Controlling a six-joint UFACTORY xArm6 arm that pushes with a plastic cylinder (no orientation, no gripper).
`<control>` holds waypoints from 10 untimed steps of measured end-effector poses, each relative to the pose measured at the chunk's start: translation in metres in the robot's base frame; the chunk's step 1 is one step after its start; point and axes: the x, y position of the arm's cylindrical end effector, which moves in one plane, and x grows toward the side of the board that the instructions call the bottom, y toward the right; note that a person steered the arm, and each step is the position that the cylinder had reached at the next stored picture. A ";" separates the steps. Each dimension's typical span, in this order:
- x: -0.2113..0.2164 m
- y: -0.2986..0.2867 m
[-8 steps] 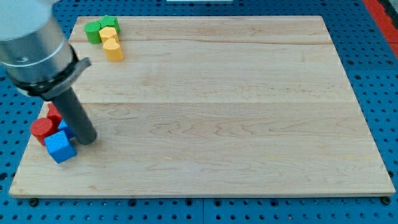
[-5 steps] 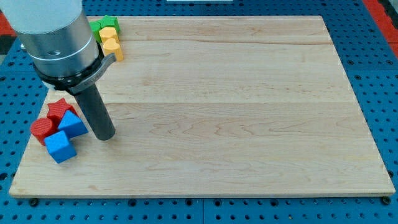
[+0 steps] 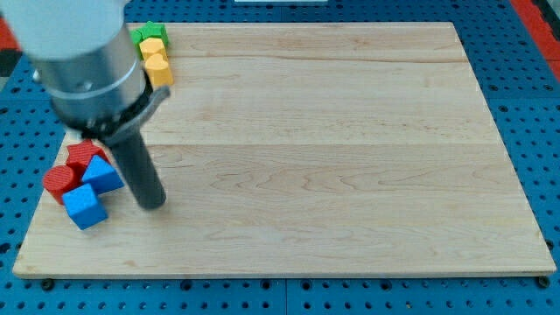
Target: Separate blue triangle from blue cube
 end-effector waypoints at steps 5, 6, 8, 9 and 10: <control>0.065 -0.050; 0.065 -0.050; 0.037 -0.066; 0.007 -0.069; -0.006 -0.070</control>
